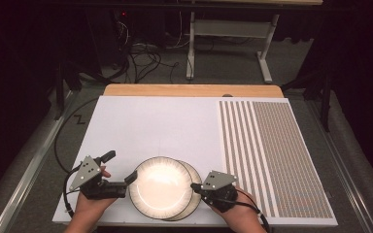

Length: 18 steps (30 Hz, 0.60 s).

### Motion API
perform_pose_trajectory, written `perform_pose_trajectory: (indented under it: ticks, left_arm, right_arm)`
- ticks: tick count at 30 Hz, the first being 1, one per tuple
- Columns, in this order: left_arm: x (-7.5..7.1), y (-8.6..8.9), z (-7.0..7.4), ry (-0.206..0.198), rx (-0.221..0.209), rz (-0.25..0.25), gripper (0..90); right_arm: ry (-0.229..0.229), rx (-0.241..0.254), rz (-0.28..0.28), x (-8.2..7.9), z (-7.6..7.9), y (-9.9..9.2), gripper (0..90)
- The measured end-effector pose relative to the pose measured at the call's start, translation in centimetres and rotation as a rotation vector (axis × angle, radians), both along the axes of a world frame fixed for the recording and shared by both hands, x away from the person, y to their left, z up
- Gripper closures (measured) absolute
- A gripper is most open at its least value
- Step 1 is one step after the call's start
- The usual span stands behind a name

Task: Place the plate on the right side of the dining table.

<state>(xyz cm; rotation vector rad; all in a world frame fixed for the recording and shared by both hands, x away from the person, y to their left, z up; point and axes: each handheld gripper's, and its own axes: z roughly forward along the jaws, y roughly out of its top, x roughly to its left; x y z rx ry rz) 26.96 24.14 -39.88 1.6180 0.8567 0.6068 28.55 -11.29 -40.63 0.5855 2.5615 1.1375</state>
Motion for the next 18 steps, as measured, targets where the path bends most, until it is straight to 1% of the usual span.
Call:
perform_pose_trajectory:
  ticks: [14,18]
  left_arm:
    - [-0.01,0.03,0.03,-0.001,-0.002,-0.001,0.1]
    - [-0.04,0.01,0.05,-0.002,-0.002,-0.002,0.1]
  right_arm:
    - [0.006,0.005,0.000,0.07,-0.02,-0.07,90.0]
    - [0.019,0.000,0.010,-0.01,-0.18,0.10,90.0]
